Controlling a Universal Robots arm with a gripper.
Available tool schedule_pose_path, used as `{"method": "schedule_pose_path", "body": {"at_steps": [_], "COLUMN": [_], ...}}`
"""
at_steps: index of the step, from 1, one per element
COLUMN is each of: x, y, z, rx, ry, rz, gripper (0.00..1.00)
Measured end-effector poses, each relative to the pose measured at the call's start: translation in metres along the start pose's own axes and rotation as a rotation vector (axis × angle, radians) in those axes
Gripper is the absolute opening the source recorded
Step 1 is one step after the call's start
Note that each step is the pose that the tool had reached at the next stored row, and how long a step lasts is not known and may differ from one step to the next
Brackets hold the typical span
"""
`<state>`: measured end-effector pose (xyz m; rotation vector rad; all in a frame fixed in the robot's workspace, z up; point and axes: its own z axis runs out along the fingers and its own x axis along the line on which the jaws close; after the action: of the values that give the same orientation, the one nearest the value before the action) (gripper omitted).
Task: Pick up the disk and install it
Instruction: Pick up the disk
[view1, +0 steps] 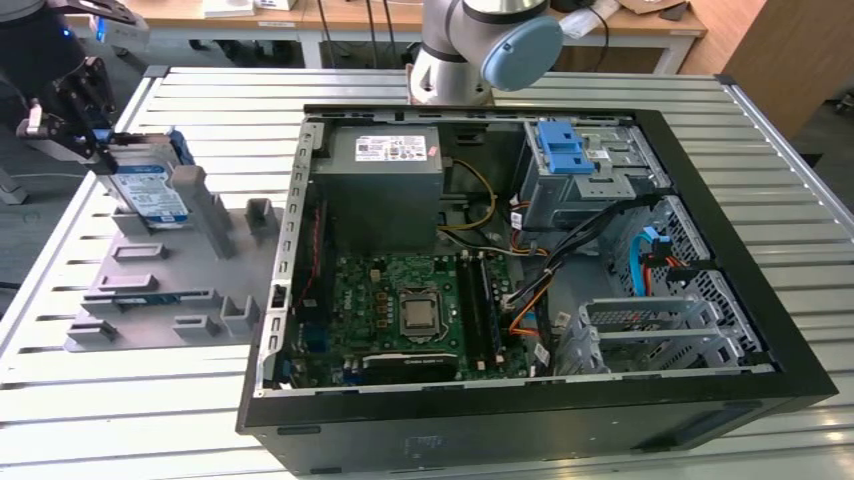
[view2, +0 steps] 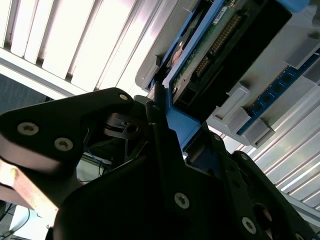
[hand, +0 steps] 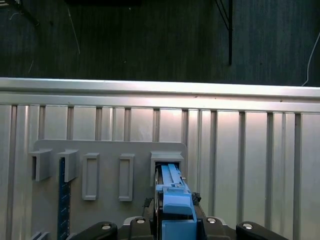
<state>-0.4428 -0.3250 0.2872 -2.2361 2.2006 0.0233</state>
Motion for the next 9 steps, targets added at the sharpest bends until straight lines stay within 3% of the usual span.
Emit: {"method": "schedule_pose_path", "body": {"at_steps": [9], "x": [0.0], "y": [0.0], "z": [0.0001], "rx": [0.0003], "ry": [0.0], "rz": [0.02], "gripper": [0.37]}}
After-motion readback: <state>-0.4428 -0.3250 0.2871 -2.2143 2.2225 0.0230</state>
